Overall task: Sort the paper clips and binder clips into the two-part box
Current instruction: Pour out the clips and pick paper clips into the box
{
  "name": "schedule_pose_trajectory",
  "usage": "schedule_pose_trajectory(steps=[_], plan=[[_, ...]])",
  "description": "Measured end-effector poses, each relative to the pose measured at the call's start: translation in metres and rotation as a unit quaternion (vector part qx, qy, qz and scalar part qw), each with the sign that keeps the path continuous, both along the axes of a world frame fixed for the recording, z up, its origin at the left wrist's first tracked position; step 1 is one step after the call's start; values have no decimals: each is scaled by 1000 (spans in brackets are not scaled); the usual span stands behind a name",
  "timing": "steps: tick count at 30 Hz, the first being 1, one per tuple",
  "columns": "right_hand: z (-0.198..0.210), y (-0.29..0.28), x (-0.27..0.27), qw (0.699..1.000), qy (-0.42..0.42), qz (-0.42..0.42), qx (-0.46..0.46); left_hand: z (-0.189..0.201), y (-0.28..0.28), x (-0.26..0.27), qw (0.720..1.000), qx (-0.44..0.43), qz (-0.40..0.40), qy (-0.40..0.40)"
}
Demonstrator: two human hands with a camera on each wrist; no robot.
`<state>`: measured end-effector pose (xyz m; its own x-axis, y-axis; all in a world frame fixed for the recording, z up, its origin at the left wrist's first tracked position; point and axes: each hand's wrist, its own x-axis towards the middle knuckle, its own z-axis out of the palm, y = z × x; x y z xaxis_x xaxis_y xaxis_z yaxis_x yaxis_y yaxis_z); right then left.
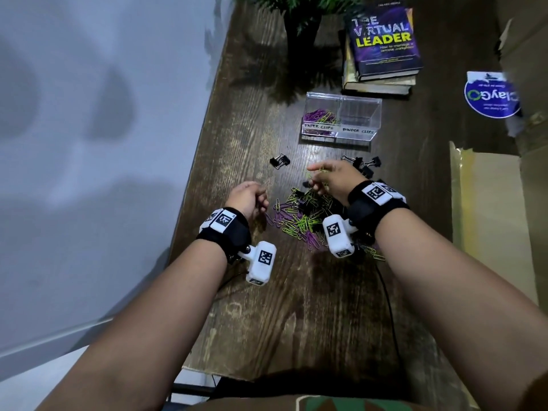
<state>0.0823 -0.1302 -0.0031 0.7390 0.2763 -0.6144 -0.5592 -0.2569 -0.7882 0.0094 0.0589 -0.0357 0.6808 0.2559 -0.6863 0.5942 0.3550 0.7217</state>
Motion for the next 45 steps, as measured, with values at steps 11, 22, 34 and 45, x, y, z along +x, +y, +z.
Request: schedule_pose_trajectory(steps=[11, 22, 34, 45], plan=[[6, 12, -26, 994, 19, 103, -36, 6, -2, -23, 832, 426, -353, -34], [3, 2, -60, 864, -185, 298, -362, -7, -21, -35, 668, 519, -524, -99], [-14, 11, -101, 808, -226, 306, -450, 1, -22, -37, 629, 526, -561, -113], [-14, -4, -89, 862, -206, 283, -367, 36, -17, -23, 774, 444, -439, -106]])
